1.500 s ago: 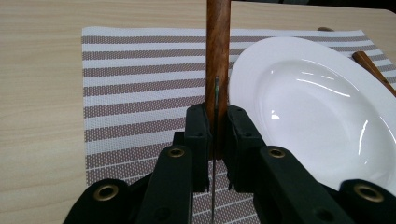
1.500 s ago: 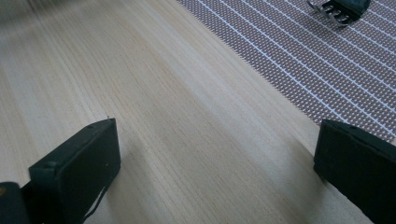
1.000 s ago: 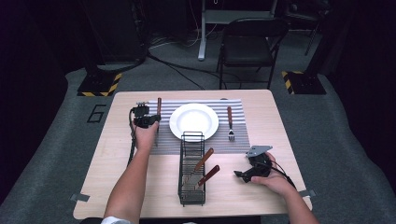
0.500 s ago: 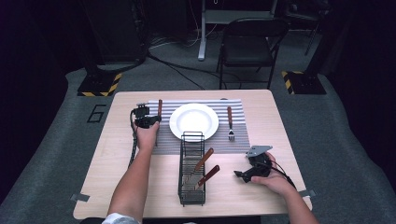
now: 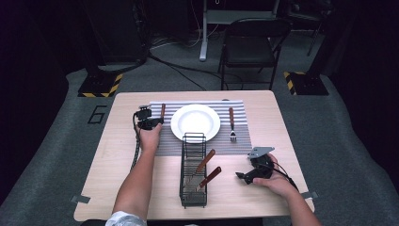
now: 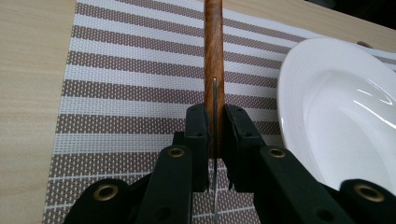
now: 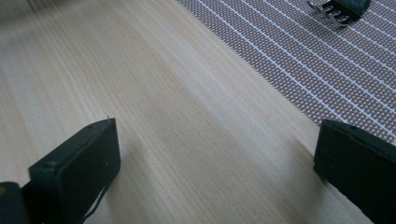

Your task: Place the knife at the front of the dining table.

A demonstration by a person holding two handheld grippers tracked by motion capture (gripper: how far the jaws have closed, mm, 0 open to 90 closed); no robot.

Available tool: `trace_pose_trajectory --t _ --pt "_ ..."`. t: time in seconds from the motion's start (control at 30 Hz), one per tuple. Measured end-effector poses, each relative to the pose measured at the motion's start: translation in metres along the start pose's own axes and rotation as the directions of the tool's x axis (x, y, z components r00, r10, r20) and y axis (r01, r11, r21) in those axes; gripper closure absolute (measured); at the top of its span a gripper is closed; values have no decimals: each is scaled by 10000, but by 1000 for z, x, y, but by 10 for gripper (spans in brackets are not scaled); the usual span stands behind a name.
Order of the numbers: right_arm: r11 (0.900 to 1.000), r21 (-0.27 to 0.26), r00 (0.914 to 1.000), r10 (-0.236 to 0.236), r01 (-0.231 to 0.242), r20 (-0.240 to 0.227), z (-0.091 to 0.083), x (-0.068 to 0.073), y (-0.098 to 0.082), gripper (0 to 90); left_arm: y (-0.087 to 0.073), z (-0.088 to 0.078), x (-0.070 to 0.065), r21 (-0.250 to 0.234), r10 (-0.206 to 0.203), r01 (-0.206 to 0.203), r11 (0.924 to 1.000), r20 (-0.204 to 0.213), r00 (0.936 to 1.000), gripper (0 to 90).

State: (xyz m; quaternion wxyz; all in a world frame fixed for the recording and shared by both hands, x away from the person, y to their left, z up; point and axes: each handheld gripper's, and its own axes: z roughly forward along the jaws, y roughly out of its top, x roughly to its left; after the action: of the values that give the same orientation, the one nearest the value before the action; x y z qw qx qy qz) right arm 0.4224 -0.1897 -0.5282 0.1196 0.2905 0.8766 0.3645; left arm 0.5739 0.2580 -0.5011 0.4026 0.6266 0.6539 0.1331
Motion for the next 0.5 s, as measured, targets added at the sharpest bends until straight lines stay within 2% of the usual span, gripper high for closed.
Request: trace_pose_trajectory --t 0.27,0.43,0.5 --pt "10000 -1 10000 0 0 0 0 0 0 0 -3 6 6 91 -435 435 9990 -21 9991 805" --pt "10000 0 10000 3 -3 2 0 0 0 0 -3 8 7 118 -434 437 9990 -178 9989 806" --pt "10000 1 10000 0 0 1 0 0 0 0 -4 9 8 149 -561 564 9983 -214 9982 806"
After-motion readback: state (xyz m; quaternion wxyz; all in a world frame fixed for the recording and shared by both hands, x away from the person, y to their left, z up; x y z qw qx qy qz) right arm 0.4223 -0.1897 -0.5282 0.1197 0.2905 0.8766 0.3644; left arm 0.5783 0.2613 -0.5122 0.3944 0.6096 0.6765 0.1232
